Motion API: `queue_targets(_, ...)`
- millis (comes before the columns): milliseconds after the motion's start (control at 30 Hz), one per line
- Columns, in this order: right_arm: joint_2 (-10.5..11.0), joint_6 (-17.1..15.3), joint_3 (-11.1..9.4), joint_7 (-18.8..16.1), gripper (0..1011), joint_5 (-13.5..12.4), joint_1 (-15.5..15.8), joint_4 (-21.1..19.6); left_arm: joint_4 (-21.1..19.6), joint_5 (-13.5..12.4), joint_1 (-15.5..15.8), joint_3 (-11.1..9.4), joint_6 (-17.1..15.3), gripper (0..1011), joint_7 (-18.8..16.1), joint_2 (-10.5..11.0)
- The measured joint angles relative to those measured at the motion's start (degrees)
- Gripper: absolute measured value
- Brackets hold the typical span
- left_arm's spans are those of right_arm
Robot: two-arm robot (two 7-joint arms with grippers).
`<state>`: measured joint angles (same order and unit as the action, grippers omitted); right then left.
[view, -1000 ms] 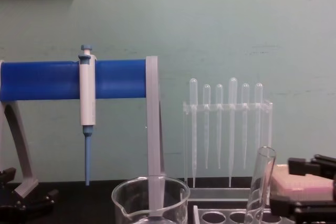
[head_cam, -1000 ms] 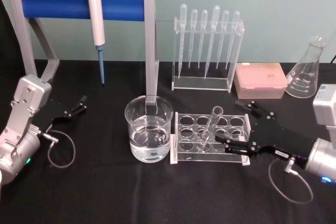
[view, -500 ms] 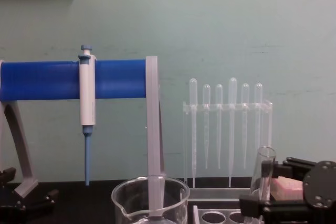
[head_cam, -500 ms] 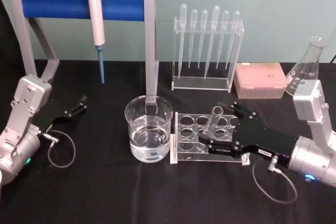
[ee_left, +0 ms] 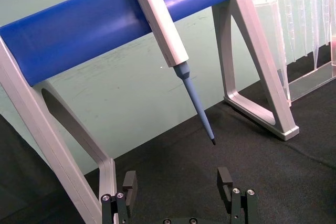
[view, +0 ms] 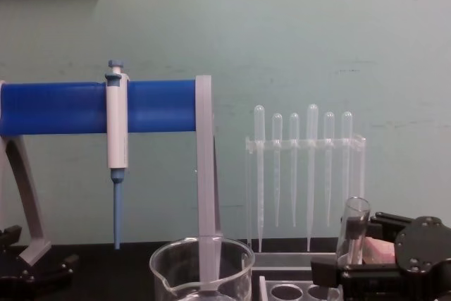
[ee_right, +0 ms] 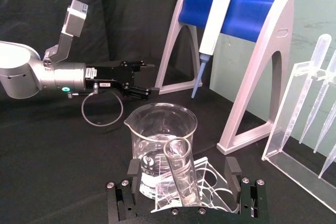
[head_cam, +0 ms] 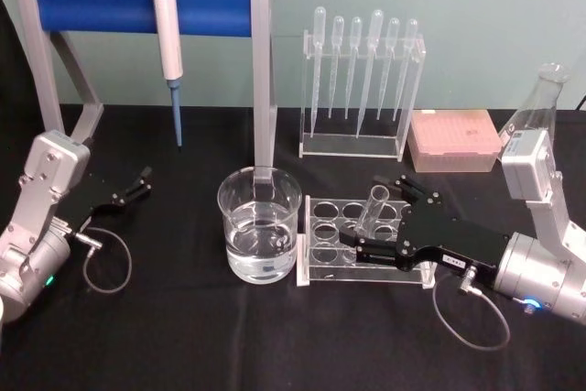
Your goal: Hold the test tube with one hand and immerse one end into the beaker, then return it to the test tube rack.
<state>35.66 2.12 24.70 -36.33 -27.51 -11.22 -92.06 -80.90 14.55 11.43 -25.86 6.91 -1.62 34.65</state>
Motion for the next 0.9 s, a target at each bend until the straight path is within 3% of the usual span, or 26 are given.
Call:
queue_targets(233, 0.08, 0.08, -0.07, 0.05, 921, 0.0, 0.09, -0.06, 0.0, 0.0, 0.0, 0.0, 0.0, 1000, 0.0, 0.0)
queue_targets(900, 0.19, 0.26, -0.16, 0.15, 313, 0.08, 0.18, -0.15, 0.0, 0.0, 0.0, 0.0, 0.0, 1000, 0.0, 0.0)
